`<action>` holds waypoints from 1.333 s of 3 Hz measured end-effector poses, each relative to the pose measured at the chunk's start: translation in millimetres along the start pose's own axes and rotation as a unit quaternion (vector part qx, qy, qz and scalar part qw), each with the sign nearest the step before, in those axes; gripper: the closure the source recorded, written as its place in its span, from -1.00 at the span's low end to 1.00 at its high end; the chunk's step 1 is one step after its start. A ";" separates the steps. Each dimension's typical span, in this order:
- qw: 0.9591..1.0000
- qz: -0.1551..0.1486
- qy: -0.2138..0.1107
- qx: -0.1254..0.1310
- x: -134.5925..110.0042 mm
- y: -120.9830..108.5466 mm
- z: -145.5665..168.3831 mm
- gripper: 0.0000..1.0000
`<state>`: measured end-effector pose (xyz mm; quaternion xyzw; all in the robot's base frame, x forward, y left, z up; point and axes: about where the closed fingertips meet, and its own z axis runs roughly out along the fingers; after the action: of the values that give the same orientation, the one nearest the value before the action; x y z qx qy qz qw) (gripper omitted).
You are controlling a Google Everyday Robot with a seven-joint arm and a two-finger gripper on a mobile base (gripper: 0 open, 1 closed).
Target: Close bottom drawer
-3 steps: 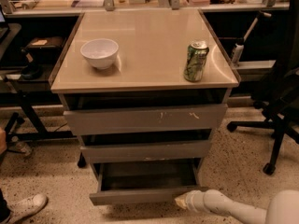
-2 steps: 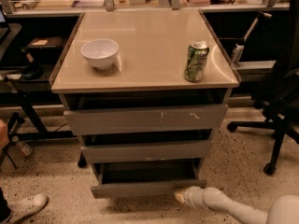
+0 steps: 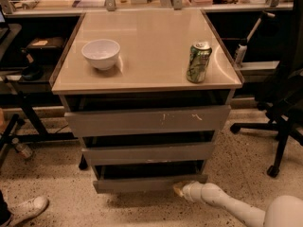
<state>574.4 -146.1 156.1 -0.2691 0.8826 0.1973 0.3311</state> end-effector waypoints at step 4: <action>0.998 -0.051 -0.023 0.000 -66.0 2.0 29.4 1.00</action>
Offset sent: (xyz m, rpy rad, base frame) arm 0.0615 0.0350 0.0249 -0.0208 -0.0972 0.0514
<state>629.2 -106.3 181.3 -0.3092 0.8600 0.1862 0.3607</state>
